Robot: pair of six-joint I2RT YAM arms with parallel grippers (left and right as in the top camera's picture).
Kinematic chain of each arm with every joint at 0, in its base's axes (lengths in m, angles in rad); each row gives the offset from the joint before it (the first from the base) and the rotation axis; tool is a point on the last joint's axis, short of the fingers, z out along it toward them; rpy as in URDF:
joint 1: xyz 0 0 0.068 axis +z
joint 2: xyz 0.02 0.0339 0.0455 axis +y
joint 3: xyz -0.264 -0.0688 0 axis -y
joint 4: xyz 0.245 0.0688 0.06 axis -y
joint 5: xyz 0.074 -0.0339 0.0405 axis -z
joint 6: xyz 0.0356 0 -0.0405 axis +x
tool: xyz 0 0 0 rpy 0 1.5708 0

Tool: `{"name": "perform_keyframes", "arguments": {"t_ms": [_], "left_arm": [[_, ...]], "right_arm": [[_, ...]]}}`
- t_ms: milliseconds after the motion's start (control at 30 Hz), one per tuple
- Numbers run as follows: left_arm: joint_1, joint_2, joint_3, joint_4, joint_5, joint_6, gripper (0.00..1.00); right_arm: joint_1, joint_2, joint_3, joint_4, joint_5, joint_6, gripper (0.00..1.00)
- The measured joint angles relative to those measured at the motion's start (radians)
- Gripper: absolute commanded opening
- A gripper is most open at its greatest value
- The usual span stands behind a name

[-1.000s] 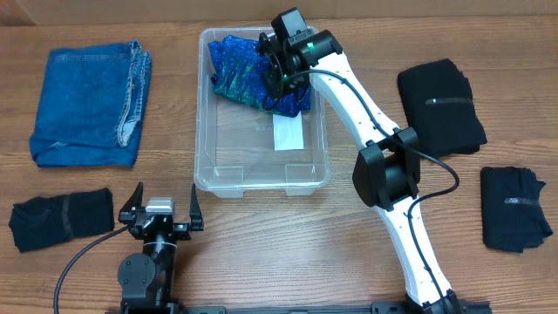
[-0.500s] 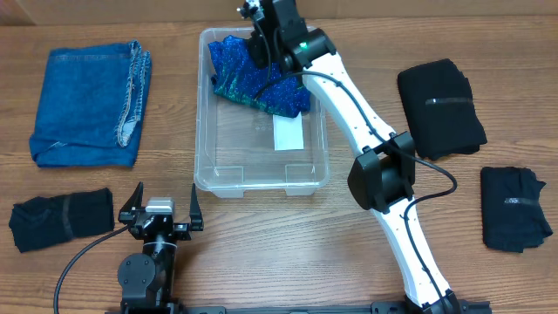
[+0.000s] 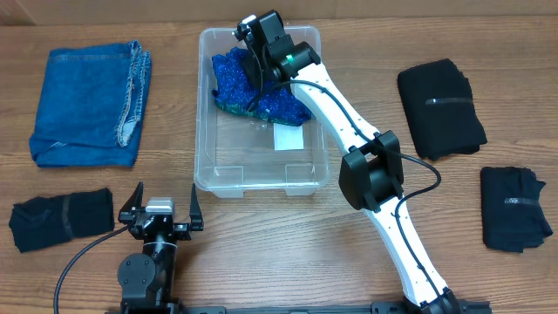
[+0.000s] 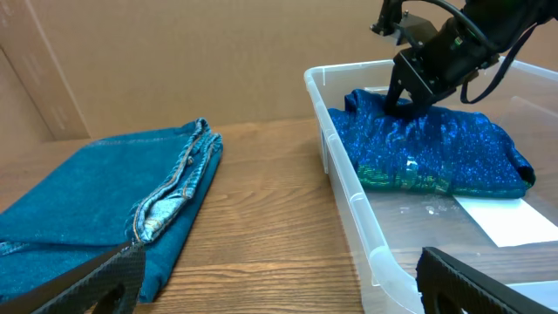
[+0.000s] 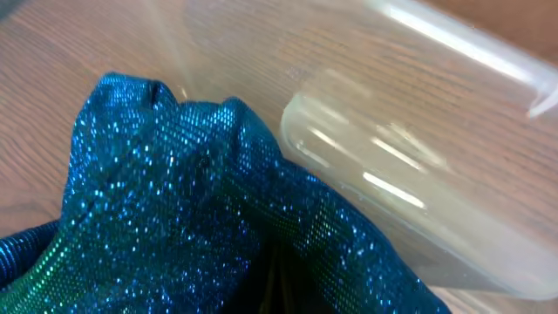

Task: Pack container
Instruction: 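Release the cloth and press it flat in the bin's far end, then move the right gripper to the large black folded sweater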

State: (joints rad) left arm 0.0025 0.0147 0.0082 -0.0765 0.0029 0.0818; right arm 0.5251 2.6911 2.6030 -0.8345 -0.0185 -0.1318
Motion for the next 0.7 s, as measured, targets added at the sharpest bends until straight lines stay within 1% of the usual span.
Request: {"name": "perform_keyframes", "arguments": {"t_ms": [33,100,133,167,200,267,367,433,533,567,600,700], "left_arm": [[0.0,0.0,0.0,0.0,0.0,0.0,1.0],[0.0,0.0,0.0,0.0,0.0,0.0,1.0],[0.0,0.0,0.0,0.0,0.0,0.0,1.0],[0.0,0.0,0.0,0.0,0.0,0.0,1.0],[0.0,0.0,0.0,0.0,0.0,0.0,1.0],[0.0,0.0,0.0,0.0,0.0,0.0,1.0],[0.0,0.0,0.0,0.0,0.0,0.0,1.0],[0.0,0.0,0.0,0.0,0.0,0.0,1.0],[0.0,0.0,0.0,0.0,0.0,0.0,1.0],[0.0,0.0,0.0,0.0,0.0,0.0,1.0],[0.0,0.0,0.0,0.0,0.0,0.0,1.0],[0.0,0.0,0.0,0.0,0.0,0.0,1.0]], "right_arm": [[0.0,0.0,0.0,-0.01,0.0,0.0,0.08],[0.0,0.0,0.016,-0.035,0.0,0.0,0.31],[0.0,0.0,0.032,-0.056,0.0,0.001,0.41],[0.0,0.0,0.055,-0.078,0.0,0.0,0.59],[0.0,-0.001,0.098,-0.113,0.001,0.004,0.86],[-0.001,-0.012,0.179,-0.184,0.001,0.002,1.0],[-0.005,-0.08,0.313,-0.325,0.001,-0.003,1.0],[-0.018,-0.185,0.387,-0.455,0.009,-0.019,1.0],[-0.06,-0.317,0.43,-0.55,0.052,-0.026,1.0],[-0.087,-0.359,0.441,-0.604,0.089,-0.026,1.0],[-0.146,-0.415,0.458,-0.614,0.106,-0.021,1.0],[-0.289,-0.442,0.465,-0.725,0.138,0.044,1.0]]}}
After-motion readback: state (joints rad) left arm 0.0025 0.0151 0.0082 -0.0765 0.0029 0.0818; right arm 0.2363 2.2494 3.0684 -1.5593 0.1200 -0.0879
